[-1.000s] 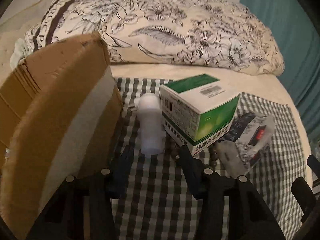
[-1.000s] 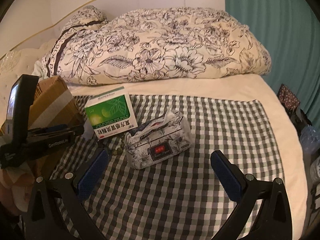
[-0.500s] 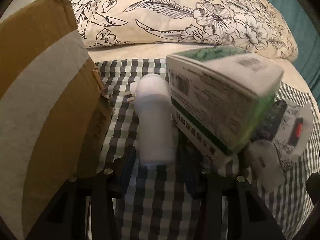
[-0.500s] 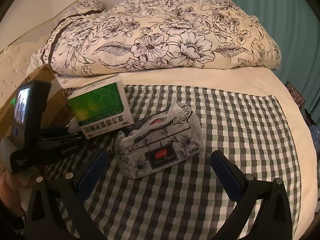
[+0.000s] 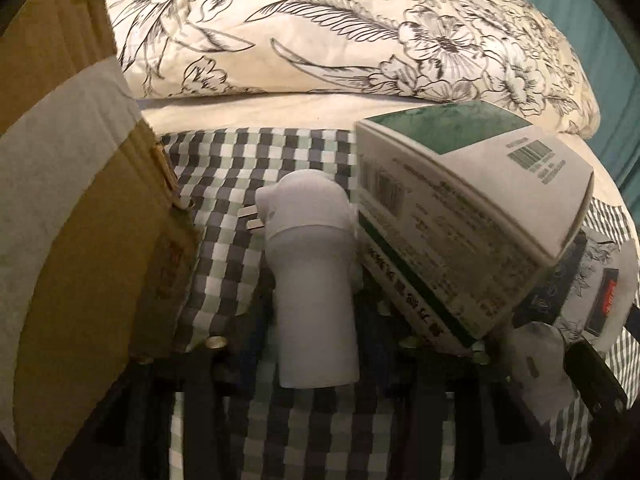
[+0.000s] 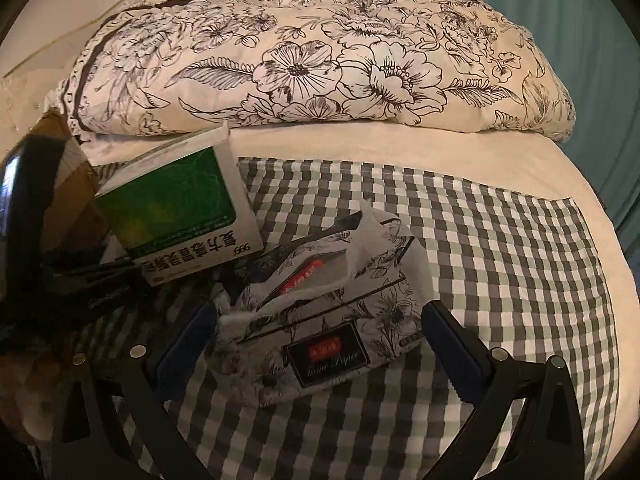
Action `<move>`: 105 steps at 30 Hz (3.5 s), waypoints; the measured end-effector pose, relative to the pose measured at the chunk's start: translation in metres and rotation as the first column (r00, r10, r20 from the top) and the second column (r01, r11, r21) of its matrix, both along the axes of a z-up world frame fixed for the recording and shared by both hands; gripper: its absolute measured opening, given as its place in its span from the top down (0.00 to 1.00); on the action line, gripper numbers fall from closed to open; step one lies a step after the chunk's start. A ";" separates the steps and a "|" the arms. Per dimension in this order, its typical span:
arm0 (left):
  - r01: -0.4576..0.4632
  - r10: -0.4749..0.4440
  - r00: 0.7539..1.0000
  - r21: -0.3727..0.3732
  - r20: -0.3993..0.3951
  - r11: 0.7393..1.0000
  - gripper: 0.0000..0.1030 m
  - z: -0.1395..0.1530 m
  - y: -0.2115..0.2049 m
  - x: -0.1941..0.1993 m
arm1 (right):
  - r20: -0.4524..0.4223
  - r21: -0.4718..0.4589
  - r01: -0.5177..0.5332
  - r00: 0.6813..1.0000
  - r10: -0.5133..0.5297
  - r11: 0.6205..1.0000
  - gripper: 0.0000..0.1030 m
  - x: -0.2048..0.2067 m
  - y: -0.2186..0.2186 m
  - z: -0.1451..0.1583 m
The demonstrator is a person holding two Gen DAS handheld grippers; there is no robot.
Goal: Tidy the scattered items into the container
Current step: 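Close the left tool on the white bottle while the right tool grips the wipes pack, then lift and carry the white bottle and wipes pack over the cardboard box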
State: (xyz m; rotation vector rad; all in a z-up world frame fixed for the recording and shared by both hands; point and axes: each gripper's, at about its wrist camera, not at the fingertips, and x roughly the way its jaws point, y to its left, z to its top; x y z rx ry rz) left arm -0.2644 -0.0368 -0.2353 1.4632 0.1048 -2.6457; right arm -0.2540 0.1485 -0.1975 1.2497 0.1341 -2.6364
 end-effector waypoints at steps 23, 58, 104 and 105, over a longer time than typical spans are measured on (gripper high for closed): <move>0.031 -0.036 0.997 -0.079 -0.064 0.996 0.69 0.036 0.011 0.026 | 0.044 -0.012 -0.015 0.999 0.016 1.000 0.97 0.019 -0.002 0.003; 0.045 -0.063 0.951 -0.065 -0.303 0.997 0.69 0.180 0.003 0.134 | -0.217 -0.095 -0.026 0.976 0.005 0.995 0.97 0.131 0.009 0.151; -0.194 0.112 0.907 -0.166 -0.407 0.967 0.69 0.246 -0.150 0.223 | -0.339 -0.096 -0.325 0.899 0.276 0.941 0.97 0.187 -0.162 0.218; -0.196 0.114 0.907 -0.167 -0.406 0.966 0.69 0.246 -0.152 0.222 | -0.336 -0.095 -0.330 0.899 0.282 0.939 0.97 0.186 -0.167 0.217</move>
